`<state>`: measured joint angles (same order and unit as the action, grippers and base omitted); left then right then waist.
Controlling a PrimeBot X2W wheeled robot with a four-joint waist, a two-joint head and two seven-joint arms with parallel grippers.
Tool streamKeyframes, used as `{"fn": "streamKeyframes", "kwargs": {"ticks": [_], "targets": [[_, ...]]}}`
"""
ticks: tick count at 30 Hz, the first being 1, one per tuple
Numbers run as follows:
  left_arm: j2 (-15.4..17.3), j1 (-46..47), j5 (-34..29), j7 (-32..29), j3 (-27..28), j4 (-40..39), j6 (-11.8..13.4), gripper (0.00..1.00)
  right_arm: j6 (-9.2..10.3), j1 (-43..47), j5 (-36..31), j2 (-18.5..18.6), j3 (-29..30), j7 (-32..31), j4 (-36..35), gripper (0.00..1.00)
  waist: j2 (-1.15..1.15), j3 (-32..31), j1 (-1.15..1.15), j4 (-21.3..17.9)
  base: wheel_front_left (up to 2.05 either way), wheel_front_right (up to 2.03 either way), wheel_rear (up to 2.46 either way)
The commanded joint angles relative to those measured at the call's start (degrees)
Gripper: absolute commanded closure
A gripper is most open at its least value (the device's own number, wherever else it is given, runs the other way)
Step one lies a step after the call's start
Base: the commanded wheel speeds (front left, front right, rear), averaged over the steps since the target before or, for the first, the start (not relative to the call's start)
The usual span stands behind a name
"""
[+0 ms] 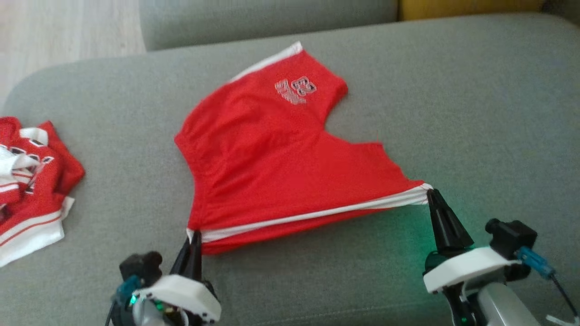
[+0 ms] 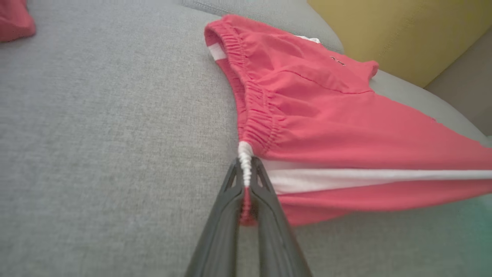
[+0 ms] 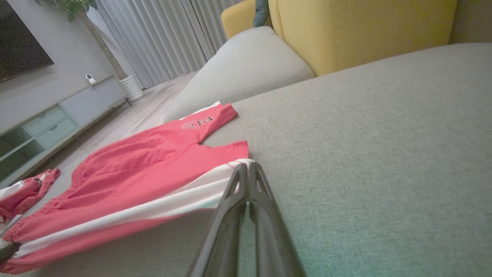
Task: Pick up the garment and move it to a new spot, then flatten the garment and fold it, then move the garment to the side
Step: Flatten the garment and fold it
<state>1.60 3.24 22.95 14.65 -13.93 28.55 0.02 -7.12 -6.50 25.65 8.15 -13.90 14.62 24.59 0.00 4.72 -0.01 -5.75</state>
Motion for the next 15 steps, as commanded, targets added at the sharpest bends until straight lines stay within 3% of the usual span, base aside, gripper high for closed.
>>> {"fn": "streamKeyframes", "kwargs": {"ticks": [1, 8, 15], "targets": [[1.3, 0.6, 0.1, 0.3, 2.4, -2.7, 0.6, 1.00, -0.36, -0.5, 0.3, 1.3, -0.1, 0.4, -2.5, 1.00, 0.00, -1.3, 0.01, 0.6, 0.00, 0.00, 0.00], [1.3, 2.4, -0.4, 0.3, 2.5, -8.5, 1.2, 1.00, -0.36, -4.2, -0.3, 1.5, -1.1, 0.2, -4.8, 1.00, 0.00, 0.0, 0.01, 2.3, 0.00, 0.00, 0.00], [1.3, 12.3, 1.5, 0.3, 2.4, -10.2, 1.6, 1.00, -0.36, -19.3, -3.7, 3.1, -4.0, -0.9, -1.6, 1.00, 0.00, 6.9, 0.01, 5.3, 0.00, 0.00, 0.00]]}}
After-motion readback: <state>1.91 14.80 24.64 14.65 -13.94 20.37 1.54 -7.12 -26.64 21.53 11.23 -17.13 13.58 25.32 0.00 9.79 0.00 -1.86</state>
